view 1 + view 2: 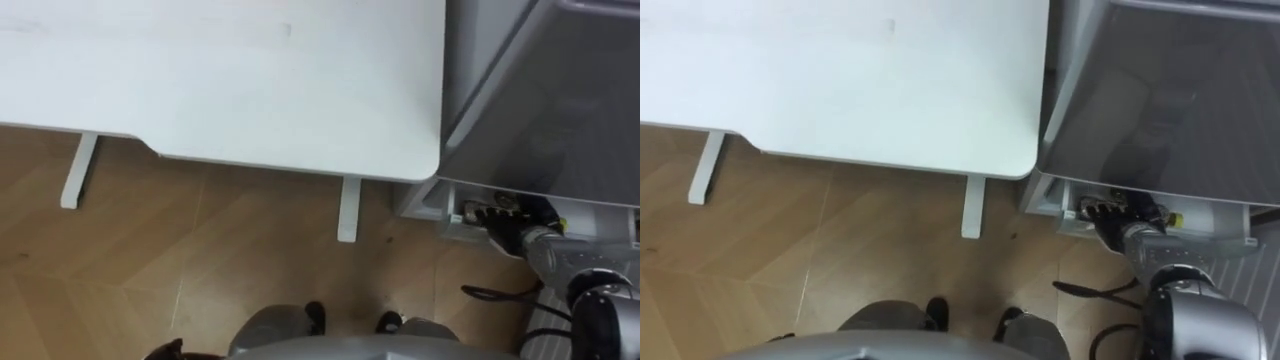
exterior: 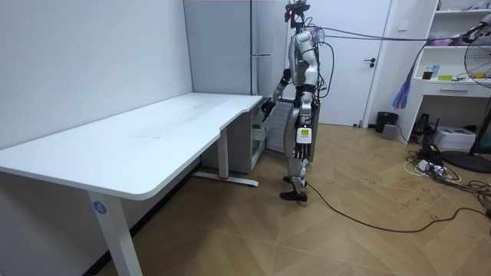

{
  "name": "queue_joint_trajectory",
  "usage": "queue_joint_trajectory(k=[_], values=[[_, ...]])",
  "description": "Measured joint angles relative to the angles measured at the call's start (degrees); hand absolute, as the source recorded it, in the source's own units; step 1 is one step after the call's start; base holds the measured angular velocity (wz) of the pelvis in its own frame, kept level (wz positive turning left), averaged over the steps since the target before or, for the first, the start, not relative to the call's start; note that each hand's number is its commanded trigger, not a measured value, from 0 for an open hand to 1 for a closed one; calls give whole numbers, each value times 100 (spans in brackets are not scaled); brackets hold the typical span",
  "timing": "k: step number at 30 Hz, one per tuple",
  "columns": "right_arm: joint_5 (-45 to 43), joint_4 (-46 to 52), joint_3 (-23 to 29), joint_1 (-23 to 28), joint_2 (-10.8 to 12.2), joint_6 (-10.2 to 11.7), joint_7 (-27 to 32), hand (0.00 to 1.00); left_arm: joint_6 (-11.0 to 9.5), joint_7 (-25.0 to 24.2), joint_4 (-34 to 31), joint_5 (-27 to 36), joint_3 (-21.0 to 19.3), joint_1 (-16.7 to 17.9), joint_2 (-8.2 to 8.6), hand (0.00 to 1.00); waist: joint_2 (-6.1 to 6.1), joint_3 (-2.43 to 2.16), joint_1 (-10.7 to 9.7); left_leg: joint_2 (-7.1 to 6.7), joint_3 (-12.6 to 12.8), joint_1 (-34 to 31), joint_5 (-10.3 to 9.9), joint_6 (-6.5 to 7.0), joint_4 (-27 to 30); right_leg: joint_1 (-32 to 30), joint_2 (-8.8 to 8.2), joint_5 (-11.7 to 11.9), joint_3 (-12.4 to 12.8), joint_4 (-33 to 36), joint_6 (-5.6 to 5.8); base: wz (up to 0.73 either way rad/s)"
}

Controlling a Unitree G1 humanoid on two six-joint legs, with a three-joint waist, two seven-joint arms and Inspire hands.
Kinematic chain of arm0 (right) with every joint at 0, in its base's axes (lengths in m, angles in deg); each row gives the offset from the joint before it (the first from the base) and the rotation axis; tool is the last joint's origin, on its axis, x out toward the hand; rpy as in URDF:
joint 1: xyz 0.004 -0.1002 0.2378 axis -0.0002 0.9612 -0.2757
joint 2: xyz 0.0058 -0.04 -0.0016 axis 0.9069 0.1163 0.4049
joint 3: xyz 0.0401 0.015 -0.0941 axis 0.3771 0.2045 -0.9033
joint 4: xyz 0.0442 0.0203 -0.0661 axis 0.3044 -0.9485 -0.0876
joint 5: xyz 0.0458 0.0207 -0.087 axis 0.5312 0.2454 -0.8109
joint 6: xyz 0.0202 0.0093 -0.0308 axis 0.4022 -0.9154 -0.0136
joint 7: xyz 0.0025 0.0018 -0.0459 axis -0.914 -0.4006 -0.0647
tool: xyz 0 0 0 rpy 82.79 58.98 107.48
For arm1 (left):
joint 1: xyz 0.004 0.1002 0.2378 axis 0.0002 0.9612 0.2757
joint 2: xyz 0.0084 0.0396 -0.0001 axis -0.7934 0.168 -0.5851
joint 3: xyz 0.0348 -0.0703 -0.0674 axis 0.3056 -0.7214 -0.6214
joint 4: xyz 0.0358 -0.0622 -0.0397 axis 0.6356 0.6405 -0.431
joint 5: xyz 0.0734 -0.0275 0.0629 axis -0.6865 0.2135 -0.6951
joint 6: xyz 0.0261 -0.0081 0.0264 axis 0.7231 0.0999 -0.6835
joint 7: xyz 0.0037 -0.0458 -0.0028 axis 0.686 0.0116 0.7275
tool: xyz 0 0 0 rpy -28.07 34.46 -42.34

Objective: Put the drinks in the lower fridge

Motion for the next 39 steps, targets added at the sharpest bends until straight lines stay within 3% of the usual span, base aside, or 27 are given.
queue_joint_trajectory(k=[5, 16, 18, 21, 26, 30, 33, 39], values=[[-78, 0, 29, 78, -36, -23, -1, 0, 0, 66, -14, 2, -302, 151, -1, 0, 54, -65, -50, 0, 7, 167, 1, 1, -98, 148, 29, 2, 7, -70, 2, 0], [-171, -2, 81, 220, -142, -156, 7, 0, 17, 112, -17, -44, -452, 352, -12, 0, -72, -14, -185, -7, 147, 501, 10, 16, -276, 410, 8, -32, 42, -100, 47, -1], [-179, 2, 288, 291, -142, -162, 4, 0, 16, 76, -47, -42, -506, 351, -11, 0, -105, -11, -211, -13, 152, 569, 10, 16, -310, 435, 3, -42, 43, -147, 58, 0], [-213, 31, 569, 488, -190, -139, -19, 0, 4, 71, -58, -50, -787, 380, -19, 0, -212, -48, -267, -11, 151, 732, 10, 17, -409, 571, 17, -50, 50, -218, 70, -1], [-212, 25, 711, 985, -454, 132, -361, 0, -14, 92, -40, -46, -826, 493, -20, 0, -299, -81, -337, 7, 188, 1002, -11, -3, -512, 851, 98, -32, 159, -360, 61, -11], [-216, 31, 730, 1322, -454, 181, -436, 0, -14, 84, -43, -50, -793, 502, -20, 0, -316, -93, -338, 33, 239, 1015, -23, -23, -506, 873, 153, -3, 238, -383, 27, -13], [-233, 63, 653, 1435, -414, 269, -410, 0, -13, 77, -37, -48, -625, 483, -41, 0, -318, -58, -338, 64, 255, 983, -55, -51, -430, 815, 157, -31, 324, -267, 2, -14], [-219, 96, 569, 1388, -222, 518, -318, 0, -230, 64, 369, -44, -513, 257, -175, 0, -267, -62, -314, 136, 310, 676, -241, -81, -61, 469, 177, -163, 374, 70, -50, -4]])
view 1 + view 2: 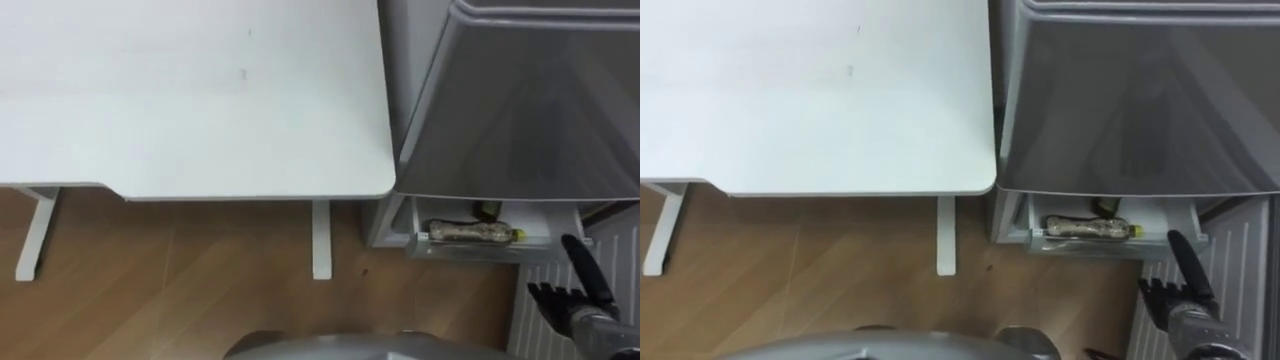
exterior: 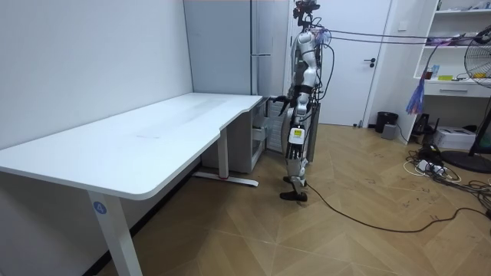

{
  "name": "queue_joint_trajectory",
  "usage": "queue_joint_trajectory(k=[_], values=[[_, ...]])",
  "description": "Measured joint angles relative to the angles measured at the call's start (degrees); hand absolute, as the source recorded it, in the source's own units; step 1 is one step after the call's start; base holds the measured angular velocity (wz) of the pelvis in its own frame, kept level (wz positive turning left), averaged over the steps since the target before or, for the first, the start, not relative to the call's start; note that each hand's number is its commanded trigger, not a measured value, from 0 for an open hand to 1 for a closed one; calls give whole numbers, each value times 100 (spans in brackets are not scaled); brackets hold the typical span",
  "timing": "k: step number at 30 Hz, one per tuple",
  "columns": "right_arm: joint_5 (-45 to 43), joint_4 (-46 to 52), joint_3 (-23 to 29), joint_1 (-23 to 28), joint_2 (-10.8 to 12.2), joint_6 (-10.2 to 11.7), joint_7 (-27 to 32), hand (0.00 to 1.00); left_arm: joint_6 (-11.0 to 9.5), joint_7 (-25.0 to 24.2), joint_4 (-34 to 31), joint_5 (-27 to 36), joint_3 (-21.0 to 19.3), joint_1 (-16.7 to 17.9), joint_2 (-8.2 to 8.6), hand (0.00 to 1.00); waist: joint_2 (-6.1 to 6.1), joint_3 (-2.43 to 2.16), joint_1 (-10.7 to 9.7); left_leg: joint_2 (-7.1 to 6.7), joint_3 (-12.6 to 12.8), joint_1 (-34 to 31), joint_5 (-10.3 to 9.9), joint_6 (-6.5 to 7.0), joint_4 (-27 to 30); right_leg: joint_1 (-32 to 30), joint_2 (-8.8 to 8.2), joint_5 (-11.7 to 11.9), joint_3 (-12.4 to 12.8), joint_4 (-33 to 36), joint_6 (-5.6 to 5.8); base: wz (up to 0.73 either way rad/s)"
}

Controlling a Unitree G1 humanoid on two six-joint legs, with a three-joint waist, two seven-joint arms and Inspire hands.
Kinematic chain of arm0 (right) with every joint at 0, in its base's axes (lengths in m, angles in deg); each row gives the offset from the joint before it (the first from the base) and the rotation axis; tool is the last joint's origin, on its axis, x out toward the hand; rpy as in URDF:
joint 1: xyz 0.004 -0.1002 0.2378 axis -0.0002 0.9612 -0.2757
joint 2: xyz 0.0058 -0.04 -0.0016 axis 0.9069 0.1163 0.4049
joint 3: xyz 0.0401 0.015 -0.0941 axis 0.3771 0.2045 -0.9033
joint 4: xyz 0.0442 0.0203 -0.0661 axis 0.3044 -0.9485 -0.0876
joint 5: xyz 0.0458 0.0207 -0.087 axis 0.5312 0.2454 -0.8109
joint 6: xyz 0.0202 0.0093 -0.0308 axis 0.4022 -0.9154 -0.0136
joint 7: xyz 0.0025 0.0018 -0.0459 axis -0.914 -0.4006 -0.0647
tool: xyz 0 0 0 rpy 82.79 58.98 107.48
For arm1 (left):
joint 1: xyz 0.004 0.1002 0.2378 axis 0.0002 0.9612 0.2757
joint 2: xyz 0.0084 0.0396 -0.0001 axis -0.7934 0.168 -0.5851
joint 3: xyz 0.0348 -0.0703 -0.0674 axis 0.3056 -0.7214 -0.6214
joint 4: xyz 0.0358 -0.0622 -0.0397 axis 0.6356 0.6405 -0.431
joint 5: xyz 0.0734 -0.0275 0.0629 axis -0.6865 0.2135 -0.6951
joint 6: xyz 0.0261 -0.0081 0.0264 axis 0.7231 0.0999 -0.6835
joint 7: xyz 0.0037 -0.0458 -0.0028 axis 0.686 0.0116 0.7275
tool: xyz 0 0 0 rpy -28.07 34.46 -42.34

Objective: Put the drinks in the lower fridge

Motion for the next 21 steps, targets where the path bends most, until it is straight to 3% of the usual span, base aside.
queue_joint_trajectory(k=[2, 4, 9, 13, 16, 21], values=[[14, -16, -143, -66, 61, 45, -2, 0, -5, 0, 178, 0, 130, -121, -25, 0, 67, -22, 4, 48, 1, -270, -25, -6, 194, -206, 22, 31, -9, 66, -36, 0], [37, -26, -221, -65, 117, 89, 0, 0, -16, 1, 234, 1, 259, -160, -25, 0, 89, 2, 21, 65, 11, -364, -23, -8, 264, -302, 22, 56, -8, 95, -51, -2], [56, -39, -351, -161, 242, 121, -11, 0, -86, 12, 312, -2, 536, -266, -22, 0, 151, 5, 30, 59, 77, -692, -23, -7, 383, -706, 0, 40, 74, 318, -74, -9], [184, -87, -341, -461, 314, 160, 24, 0, -111, 81, 462, 16, 541, -596, -22, 0, 177, 71, 26, 49, 93, -1260, -28, 0, 776, -1347, -159, -72, 125, 849, -114, -4], [218, -310, -346, -889, 284, 164, 54, 0, -122, 222, 473, 63, 588, -911, -27, 0, 171, 93, 29, -28, 116, -1868, -42, 21, 1195, -1994, -280, -200, 157, 1380, -142, 7], [277, -456, -337, -1551, 156, 174, 85, 0, -217, 293, 472, 56, 774, -1125, -34, 0, 212, 117, 173, -36, 145, -2997, -391, 60, 2261, -3168, -403, -548, 282, 2567, -190, 1]])
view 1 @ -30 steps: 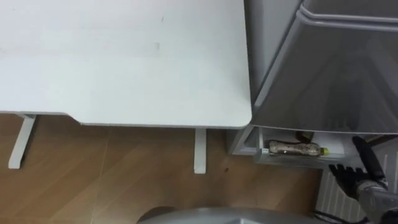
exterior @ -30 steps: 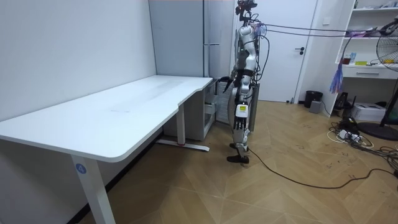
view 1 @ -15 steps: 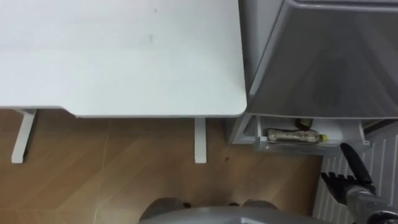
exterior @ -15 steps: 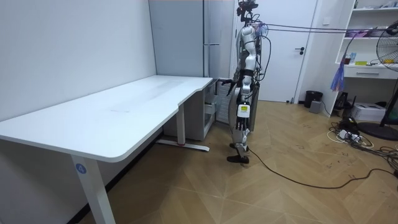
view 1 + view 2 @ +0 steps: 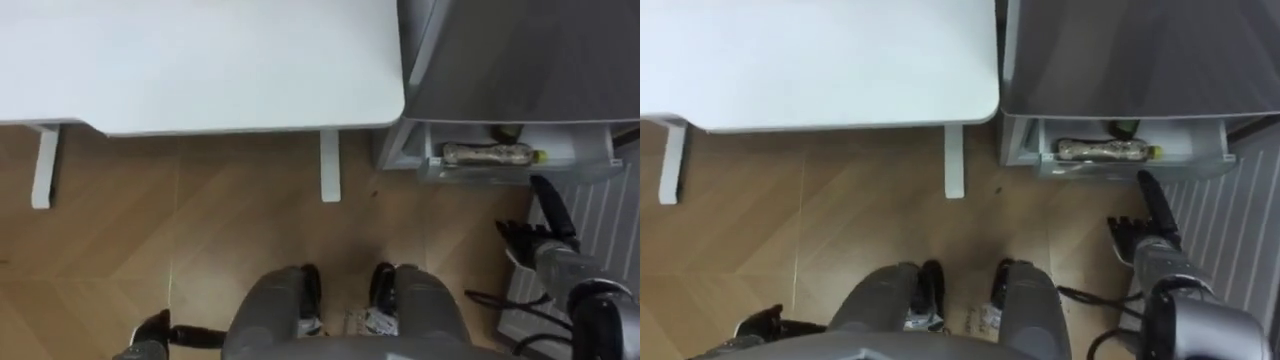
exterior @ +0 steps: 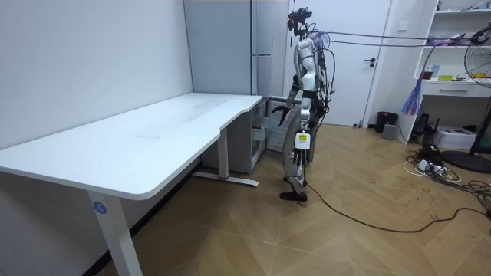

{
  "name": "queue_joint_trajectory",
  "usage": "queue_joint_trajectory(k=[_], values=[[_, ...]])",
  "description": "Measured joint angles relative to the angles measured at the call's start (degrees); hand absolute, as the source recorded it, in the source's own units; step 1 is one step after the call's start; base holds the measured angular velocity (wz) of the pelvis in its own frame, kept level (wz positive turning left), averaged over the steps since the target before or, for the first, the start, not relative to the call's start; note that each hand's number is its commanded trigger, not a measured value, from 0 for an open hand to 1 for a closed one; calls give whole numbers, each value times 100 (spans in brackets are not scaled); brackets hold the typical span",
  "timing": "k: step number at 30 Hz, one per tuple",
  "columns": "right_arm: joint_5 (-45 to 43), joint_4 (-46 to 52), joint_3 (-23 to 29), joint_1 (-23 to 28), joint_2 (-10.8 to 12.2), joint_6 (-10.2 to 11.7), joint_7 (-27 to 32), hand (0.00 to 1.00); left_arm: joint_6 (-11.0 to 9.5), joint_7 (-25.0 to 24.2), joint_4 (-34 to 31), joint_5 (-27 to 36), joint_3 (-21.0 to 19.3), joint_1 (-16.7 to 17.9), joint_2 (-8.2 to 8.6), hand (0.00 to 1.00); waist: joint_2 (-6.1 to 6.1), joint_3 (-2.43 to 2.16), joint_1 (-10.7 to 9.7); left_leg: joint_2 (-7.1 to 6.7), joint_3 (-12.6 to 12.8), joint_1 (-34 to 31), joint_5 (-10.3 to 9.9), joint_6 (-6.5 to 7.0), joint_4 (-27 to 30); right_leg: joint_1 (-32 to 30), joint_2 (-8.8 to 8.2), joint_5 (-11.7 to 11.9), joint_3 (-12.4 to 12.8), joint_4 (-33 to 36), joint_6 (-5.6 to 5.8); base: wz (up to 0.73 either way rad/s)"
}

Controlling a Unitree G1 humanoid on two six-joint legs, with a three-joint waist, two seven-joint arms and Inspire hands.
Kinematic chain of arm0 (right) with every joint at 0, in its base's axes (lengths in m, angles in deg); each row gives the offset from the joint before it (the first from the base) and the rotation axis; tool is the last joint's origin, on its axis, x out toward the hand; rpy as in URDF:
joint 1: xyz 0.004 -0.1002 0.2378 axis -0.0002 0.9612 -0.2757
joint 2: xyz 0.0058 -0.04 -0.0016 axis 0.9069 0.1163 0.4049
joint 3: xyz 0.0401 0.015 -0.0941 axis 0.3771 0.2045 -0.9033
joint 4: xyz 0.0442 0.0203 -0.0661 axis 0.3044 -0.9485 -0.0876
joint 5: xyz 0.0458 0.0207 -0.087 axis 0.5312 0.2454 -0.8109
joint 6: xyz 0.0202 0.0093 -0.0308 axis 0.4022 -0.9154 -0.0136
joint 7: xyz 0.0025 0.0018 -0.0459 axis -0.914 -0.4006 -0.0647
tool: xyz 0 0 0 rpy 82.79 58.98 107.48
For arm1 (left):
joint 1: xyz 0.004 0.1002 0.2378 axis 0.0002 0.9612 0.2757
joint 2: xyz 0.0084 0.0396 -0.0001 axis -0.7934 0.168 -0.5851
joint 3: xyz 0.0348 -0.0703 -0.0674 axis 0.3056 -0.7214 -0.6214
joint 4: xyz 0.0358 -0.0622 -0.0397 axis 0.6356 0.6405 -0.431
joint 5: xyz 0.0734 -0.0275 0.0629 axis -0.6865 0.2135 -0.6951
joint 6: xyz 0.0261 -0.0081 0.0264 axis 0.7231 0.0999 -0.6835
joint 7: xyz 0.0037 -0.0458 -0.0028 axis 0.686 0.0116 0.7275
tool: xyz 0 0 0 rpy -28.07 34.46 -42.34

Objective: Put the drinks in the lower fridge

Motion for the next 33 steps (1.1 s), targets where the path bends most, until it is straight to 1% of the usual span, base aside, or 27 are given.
queue_joint_trajectory(k=[1, 2, 3, 4, 5, 6, 8, 9, 10, 11, 12, 14, 15, 16, 17, 18, 20, 22, 25, 28, 30, 31, 32, 33], values=[[15, -2, -9, -81, -76, 19, 4, 0, 0, 8, 4, 6, 6, -2, -14, 0, 8, -5, 12, -1, 9, -285, -90, 13, 310, -284, -44, -102, 17, 321, -8, 8], [10, -7, -12, -203, -167, 55, 17, 0, 0, 28, 1, 51, 15, -5, -25, 0, 32, 3, 48, 5, 9, -604, -171, 20, 616, -583, -87, -181, 17, 602, -22, 8], [12, -4, -12, -266, -215, 62, 19, 0, 0, 47, 1, 119, 22, -10, -31, 0, 37, 2, 71, 6, 8, -759, -201, 18, 757, -739, -100, -217, 18, 737, -21, 5], [13, 2, -13, -390, -319, 66, 34, 0, 0, 96, 2, 209, 62, -43, -51, 0, 37, 3, 121, 8, 8, -1082, -251, 16, 1004, -1065, -153, -272, 36, 996, -38, 8], [18, 43, -19, -485, -424, 106, 94, 0, 1, 124, 39, 250, 91, -99, -61, 0, 33, 5, 156, 7, 9, -1395, -318, 13, 1282, -1362, -191, -326, 38, 1280, -81, 10], [17, 83, -30, -522, -462, 144, 131, 0, 0, 140, 72, 269, 139, -128, -68, 0, 34, 4, 174, 9, 10, -1535, -357, 15, 1430, -1496, -198, -365, 46, 1417, -93, 8], [74, 329, -152, -688, -579, 218, 183, 0, 2, 160, 99, 453, 330, -158, -94, 0, 19, 12, 203, 12, 10, -2034, -524, -6, 1964, -2008, -244, -532, 102, 1951, -110, 0], [81, 389, -185, -708, -610, 231, 181, 0, 0, 160, 93, 447, 347, -160, -93, 0, 15, 14, 218, 12, 15, -2135, -555, -3, 2084, -2112, -253, -569, 123, 2078, -120, 0], [81, 407, -239, -769, -697, 232, 179, 0, -9, 160, 73, 447, 385, -161, -100, 0, 4, 18, 234, 11, 15, -2314, -617, -8, 2293, -2295, -277, -658, 145, 2288, -138, 5], [72, 407, -253, -854, -794, 232, 183, 0, -21, 159, 65, 456, 472, -172, -137, 0, -1, 20, 230, 5, 15, -2498, -656, -5, 2488, -2475, -335, -726, 153, 2494, -157, 6], [72, 407, -253, -910, -841, 233, 192, 0, -22, 160, 63, 456, 530, -174, -160, 0, -5, 21, 223, 3, 15, -2588, -679, -7, 2585, -2562, -366, -753, 155, 2598, -170, 10], [53, 451, -371, -1175, -1012, 300, 263, 0, -16, 165, 13, 462, 680, -176, -232, 0, -32, 32, 193, 14, 12, -2940, -786, -10, 3003, -2904, -415, -876, 176, 3011, -213, 5], [44, 476, -457, -1236, -1050, 311, 267, 0, -10, 164, -16, 483, 681, -170, -249, 0, -49, 35, 177, 15, 12, -3021, -810, -12, 3095, -2989, -436, -912, 179, 3111, -237, 7], [35, 483, -637, -1318, -1073, 291, 384, 0, -14, 161, -57, 601, 690, -168, -295, 0, -106, 43, 156, 21, 11, -3159, -847, -14, 3259, -3120, -470, -974, 179, 3293, -262, 9], [35, 484, -779, -1318, -1074, 292, 381, 0, -27, 155, -105, 692, 696, -167, -326, 0, -160, 45, 147, 65, 11, -3275, -890, -13, 3413, -3229, -478, -1021, 176, 3431, -289, 6], [38, 500, -832, -1323, -1077, 293, 379, 0, -26, 146, -136, 707, 710, -165, -328, 0, -177, 47, 151, 104, 15, -3330, -909, -12, 3483, -3282, -474, -1033, 172, 3493, -305, 0], [69, 607, -921, -1337, -1089, 299, 383, 0, -25, 123, -280, 852, 916, -167, -324, 0, -188, 48, 147, 134, 16, -3502, -931, -5, 3653, -3438, -482, -1043, 172, 3635, -320, -5], [166, 659, -982, -1336, -1095, 325, 389, 0, -56, 103, -336, 909, 934, -168, -325, 0, -191, 50, 155, 153, 10, -3575, -944, 8, 3737, -3510, -485, -1045, 176, 3705, -323, -4], [290, 674, -1092, -1337, -1110, 436, 390, 0, -105, 94, -430, 913, 935, -126, -326, 0, -191, 50, 206, 194, 33, -3633, -947, 12, 3765, -3568, -511, -1045, 173, 3734, -323, -1], [306, 674, -1088, -1337, -1152, 451, 462, 0, -116, 57, -538, 914, 934, -43, -326, 0, -192, 51, 219, 199, 73, -3650, -946, 13, 3776, -3579, -580, -1051, 168, 3774, -323, 7], [301, 810, -1086, -1338, -1156, 466, 636, 0, -124, 1, -567, 921, 906, 27, -329, 0, -192, 49, 248, 195, 67, -3708, -946, 13, 3794, -3611, -584, -1063, 168, 3788, -322, -3], [301, 998, -1085, -1338, -1165, 466, 852, 0, -123, -19, -680, 915, 887, 137, -330, 0, -195, 47, 246, 174, 65, -3746, -945, 10, 3802, -3660, -608, -1063, 168, 3796, -321, -4], [301, 1099, -1099, -1338, -1184, 479, 1017, 0, -130, -19, -778, 910, 888, 244, -329, 0, -199, 50, 253, 109, 60, -3763, -943, 8, 3806, -3684, -675, -1062, 166, 3821, -320, -4], [306, 1125, -1130, -1339, -1192, 502, 1083, 0, -135, -17, -808, 910, 890, 283, -329, 0, -200, 50, 269, 99, 63, -3763, -943, 9, 3814, -3686, -692, -1062, 166, 3830, -319, -4]])
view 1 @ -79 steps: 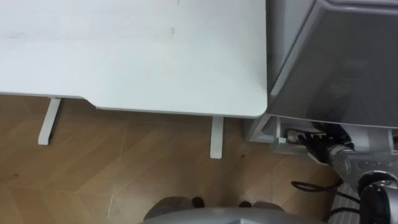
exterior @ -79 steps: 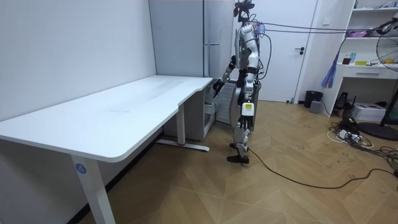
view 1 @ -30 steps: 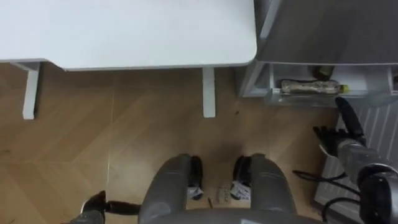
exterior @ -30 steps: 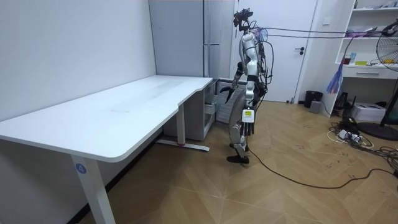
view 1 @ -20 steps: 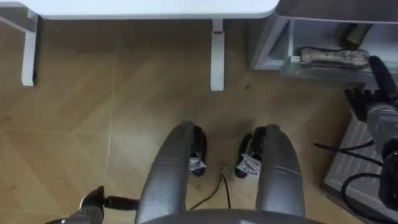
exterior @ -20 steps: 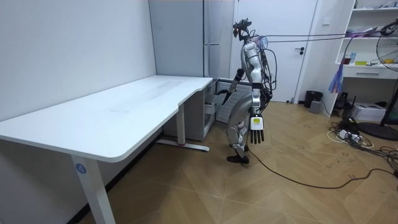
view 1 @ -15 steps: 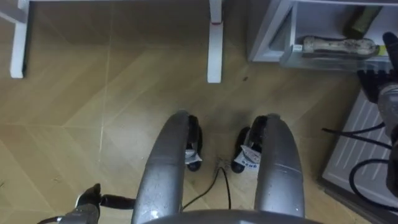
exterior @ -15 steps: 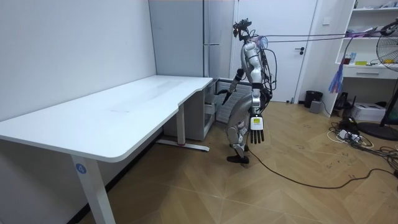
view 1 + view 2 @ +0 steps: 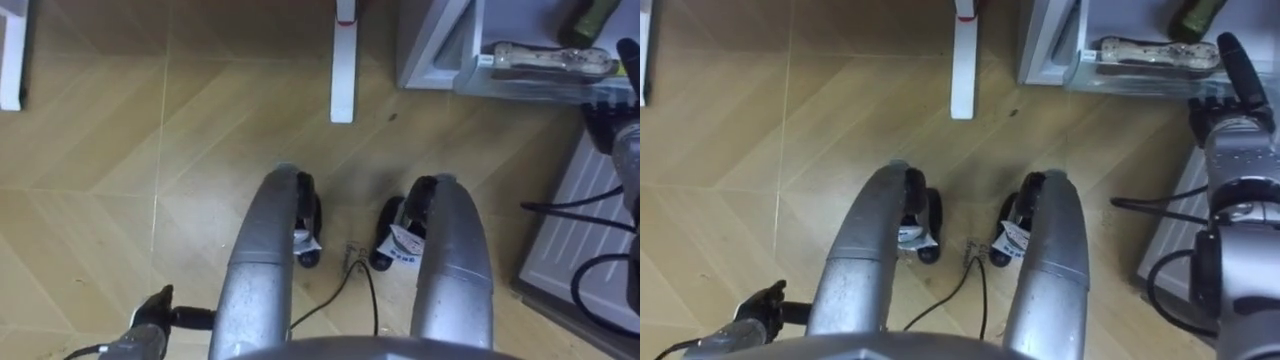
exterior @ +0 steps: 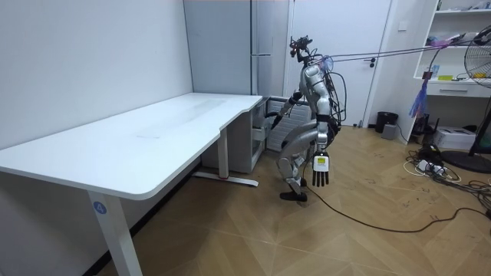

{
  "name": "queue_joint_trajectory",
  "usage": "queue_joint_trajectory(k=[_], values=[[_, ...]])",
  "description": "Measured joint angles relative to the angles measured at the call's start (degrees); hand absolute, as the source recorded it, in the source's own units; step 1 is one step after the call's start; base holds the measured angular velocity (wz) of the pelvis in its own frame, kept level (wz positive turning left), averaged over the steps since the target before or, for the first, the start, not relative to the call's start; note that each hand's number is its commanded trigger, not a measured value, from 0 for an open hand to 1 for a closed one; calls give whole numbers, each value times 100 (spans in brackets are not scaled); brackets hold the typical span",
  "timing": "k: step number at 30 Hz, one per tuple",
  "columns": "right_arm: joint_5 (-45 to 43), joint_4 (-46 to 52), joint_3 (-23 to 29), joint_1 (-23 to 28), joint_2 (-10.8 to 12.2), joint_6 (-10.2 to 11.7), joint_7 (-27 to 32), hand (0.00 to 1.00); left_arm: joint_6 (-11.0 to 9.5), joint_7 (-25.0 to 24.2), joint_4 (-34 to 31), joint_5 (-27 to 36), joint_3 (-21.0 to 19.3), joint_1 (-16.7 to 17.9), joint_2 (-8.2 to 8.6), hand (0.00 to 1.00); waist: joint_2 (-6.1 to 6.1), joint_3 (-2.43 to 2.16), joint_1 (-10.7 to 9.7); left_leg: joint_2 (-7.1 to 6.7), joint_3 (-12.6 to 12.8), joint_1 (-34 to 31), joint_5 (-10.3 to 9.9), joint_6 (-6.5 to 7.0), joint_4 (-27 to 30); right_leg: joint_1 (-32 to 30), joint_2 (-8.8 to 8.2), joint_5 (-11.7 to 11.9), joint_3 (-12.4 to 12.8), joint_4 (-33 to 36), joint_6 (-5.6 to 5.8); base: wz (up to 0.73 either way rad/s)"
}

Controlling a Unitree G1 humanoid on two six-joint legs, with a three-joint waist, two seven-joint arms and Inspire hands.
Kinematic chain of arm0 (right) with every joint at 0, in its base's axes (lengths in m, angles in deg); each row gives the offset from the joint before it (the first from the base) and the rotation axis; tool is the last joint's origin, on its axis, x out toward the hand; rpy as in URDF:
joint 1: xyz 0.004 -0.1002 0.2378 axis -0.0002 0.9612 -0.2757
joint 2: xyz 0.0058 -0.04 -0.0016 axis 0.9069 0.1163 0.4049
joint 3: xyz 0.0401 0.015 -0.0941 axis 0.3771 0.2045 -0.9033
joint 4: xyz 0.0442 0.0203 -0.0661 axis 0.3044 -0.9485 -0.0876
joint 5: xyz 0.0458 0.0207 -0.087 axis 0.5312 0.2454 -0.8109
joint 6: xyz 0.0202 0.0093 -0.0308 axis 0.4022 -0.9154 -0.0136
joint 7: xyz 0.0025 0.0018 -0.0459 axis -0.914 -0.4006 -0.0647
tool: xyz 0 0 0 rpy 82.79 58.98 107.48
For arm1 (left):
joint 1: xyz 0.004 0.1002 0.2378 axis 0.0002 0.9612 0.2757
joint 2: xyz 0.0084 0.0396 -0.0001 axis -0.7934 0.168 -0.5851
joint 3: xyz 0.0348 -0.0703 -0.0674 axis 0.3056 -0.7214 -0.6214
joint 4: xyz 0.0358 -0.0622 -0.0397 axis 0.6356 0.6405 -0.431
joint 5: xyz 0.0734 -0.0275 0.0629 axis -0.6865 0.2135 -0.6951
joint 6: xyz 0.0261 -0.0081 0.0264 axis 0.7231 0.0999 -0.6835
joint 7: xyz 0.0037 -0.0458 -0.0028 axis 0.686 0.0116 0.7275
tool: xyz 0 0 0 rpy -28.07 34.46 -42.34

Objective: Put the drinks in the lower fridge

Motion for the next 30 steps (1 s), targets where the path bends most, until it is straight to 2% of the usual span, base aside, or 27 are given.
queue_joint_trajectory(k=[4, 7, 9, 11, 12, 15, 17, 19, 22, 26, 30], values=[[73, 242, -233, -31, -46, 167, 445, 0, -104, 34, -108, 1, -3, 170, -50, 0, -10, 2, 61, -6, 16, -19, -13, 24, 15, -42, -27, -6, 8, 18, 13, 0], [121, 533, -424, -35, -210, 215, 546, 0, -217, 34, -188, 11, -5, 340, -122, 0, -41, 21, 64, -100, 46, -28, 0, 2, -21, -66, -191, -9, 3, 74, 8, 6], [164, 621, -467, -130, -259, 214, 558, 0, -232, 39, -268, 9, -21, 461, -164, 0, -44, 23, 72, -96, 54, -19, 17, -29, -61, -66, -209, -20, -8, 64, -10, 9], [173, 691, -469, -275, -268, 215, 558, 0, -245, 41, -340, 20, -21, 564, -198, 0, -71, 25, 68, -82, 68, -18, 40, -65, -107, -59, -282, -74, -72, 75, -68, 17], [174, 690, -476, -326, -267, 224, 558, 0, -247, 41, -340, 47, -20, 573, -202, 0, -80, 30, 78, -73, 66, -16, 42, -68, -111, -51, -282, -77, -92, 75, -69, 13], [147, 692, -584, -455, -251, 253, 551, 0, -283, 41, -324, 219, -1, 669, -236, 0, -120, 55, 57, -30, -19, 42, 35, -86, -109, 85, -266, -114, -244, 48, -166, 8], [83, 722, -772, -454, -249, 190, 544, 0, -321, 22, -324, 216, 29, 740, -237, 0, -159, 67, 46, 2, -54, 144, -3, -125, -105, 237, -252, -164, -301, 27, -198, 0], [80, 868, -842, -449, -250, 158, 666, 0, -369, 24, -377, 210, 21, 782, -255, 0, -167, 65, 36, 5, -58, 183, -9, -127, -115, 279, -250, -212, -305, 20, -137, 2], [81, 1341, -905, -449, -250, 43, 1176, 0, -452, 37, -476, 210, -12, 957, -300, 0, -165, 62, 38, 26, -75, 234, -3, -131, -157, 320, -257, -218, -321, -31, -150, -4], [102, 1375, -916, -450, -250, 43, 1378, 0, -462, 111, -496, 216, 7, 1141, -335, 0, -157, 56, 57, 25, -64, 347, -1, -132, -184, 412, -259, -210, -310, -48, -107, 4], [104, 1596, -929, -449, -250, 44, 1656, 0, -474, 145, -429, 211, 4, 1152, -335, 0, -155, 55, 71, 12, -42, 387, -3, -129, -204, 426, -262, -208, -283, -53, -103, -1]])
